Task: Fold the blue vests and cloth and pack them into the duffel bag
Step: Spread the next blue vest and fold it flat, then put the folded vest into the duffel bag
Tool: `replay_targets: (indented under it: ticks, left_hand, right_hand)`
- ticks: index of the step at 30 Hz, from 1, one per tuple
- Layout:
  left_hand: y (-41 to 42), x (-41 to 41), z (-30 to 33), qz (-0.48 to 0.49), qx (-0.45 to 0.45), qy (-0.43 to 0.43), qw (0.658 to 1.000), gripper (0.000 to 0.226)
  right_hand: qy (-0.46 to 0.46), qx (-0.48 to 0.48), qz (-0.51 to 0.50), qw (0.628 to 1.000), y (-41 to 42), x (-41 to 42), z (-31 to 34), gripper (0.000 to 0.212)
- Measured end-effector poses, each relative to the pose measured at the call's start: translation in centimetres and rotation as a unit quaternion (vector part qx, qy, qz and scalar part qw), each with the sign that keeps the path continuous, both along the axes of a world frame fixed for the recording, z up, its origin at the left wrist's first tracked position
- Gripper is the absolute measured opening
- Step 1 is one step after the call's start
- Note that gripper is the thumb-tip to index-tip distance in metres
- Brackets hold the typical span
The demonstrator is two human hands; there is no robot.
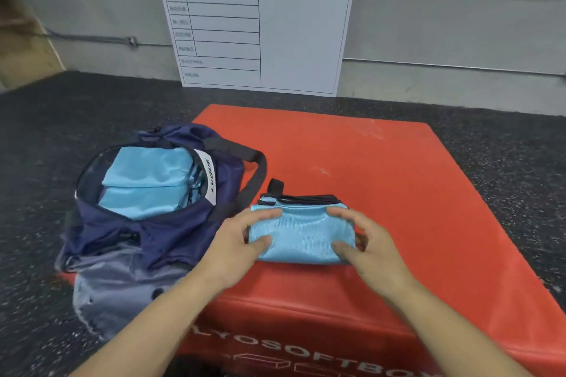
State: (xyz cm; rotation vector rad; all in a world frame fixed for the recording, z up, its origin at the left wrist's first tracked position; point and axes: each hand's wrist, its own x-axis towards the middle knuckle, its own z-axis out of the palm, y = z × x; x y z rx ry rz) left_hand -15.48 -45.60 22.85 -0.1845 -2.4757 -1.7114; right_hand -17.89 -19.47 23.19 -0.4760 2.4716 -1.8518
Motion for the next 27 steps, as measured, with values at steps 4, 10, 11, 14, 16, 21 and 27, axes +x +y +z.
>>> replay_targets:
  ticks: [4, 10, 11, 14, 16, 21, 27]
  left_hand:
    - [-3.5, 1.4, 1.4, 0.044, 0.008, 0.019, 0.999, 0.054]
    - [-8.9, 3.8, 3.1, 0.076, -0.007, 0.046, 0.996, 0.057]
    - [-9.9, 4.1, 3.3, 0.084, -0.01, 0.051, 0.995, 0.057]
    - [-13.6, 4.5, 4.6, 0.105, -0.018, 0.071, 0.992, 0.056]
    - [-16.5, 3.6, 5.5, 0.122, -0.026, 0.091, 0.988, 0.057]
    - [-24.3, 0.2, 5.3, 0.141, -0.097, 0.075, 0.982, 0.058]
    - [-28.7, -0.8, 2.1, 0.116, -0.318, -0.001, 0.941, 0.045]
  right_hand:
    - [0.016, -0.015, 0.006, 1.0, -4.6, 0.6, 0.8, 0.065]
    - [0.031, -0.031, 0.019, 0.999, -10.9, 2.1, 1.1, 0.071]
    - [0.036, -0.03, 0.025, 0.999, -12.0, 2.2, 1.4, 0.072]
    - [0.069, -0.024, 0.04, 0.996, -16.0, 1.3, 2.6, 0.071]
    - [0.099, -0.018, 0.051, 0.994, -19.3, -0.2, 3.7, 0.066]
    - [0.124, 0.057, 0.074, 0.988, -26.7, -4.2, 4.6, 0.07]
    - [0.108, 0.176, 0.125, 0.97, -29.5, -5.8, 1.4, 0.069]
